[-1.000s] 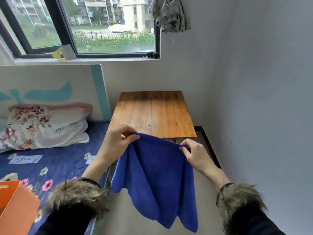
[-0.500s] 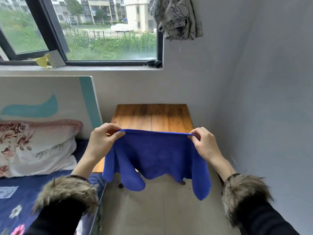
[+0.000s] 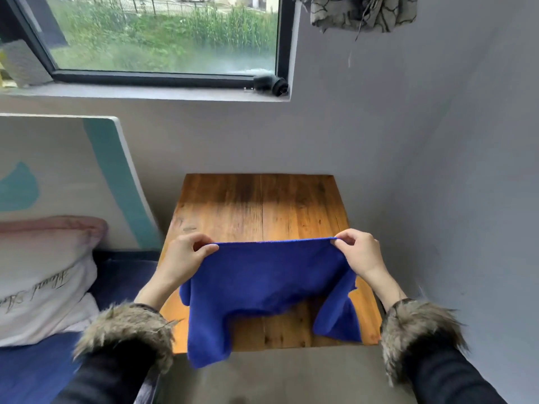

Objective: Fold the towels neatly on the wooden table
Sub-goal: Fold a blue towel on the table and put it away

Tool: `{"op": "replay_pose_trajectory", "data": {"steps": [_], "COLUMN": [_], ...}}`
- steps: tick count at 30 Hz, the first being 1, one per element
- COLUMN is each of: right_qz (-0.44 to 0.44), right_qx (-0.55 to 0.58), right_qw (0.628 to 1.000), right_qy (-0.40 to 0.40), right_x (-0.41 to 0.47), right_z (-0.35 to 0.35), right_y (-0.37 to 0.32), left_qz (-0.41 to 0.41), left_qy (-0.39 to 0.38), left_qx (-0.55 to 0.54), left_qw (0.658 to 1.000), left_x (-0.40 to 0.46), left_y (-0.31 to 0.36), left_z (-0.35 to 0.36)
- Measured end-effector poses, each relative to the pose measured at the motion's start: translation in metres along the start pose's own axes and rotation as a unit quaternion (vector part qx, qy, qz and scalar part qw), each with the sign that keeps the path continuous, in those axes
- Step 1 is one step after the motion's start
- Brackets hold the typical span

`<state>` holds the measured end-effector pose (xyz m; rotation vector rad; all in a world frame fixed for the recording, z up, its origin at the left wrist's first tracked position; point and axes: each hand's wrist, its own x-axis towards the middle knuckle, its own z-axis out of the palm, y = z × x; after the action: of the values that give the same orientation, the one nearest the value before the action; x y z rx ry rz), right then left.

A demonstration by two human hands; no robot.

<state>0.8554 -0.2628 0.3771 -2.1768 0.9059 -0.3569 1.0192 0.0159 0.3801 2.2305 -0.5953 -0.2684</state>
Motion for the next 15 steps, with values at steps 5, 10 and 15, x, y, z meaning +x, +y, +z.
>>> {"op": "replay_pose_trajectory", "data": {"steps": [5,10,15], "right_qz": [0.031,0.038,0.027], "right_qx": [-0.032,-0.104,-0.165], "right_qw": [0.999,0.993,0.98], "right_qy": [-0.017,-0.05,-0.111], "right_x": [0.069,0.161,0.251], "right_z": [0.022,0.054,0.097], "right_y": [0.011,0.028,0.053], "left_qz": [-0.014,-0.054,-0.106], "left_qy": [-0.02,-0.013,-0.009], "left_qx": [0.037,0.062,0.075], "left_qw": [0.999,0.997,0.991], "left_x": [0.073,0.159,0.24], "left_y": [-0.008,-0.027,-0.061], "left_z": [0.02,0.052,0.098]}}
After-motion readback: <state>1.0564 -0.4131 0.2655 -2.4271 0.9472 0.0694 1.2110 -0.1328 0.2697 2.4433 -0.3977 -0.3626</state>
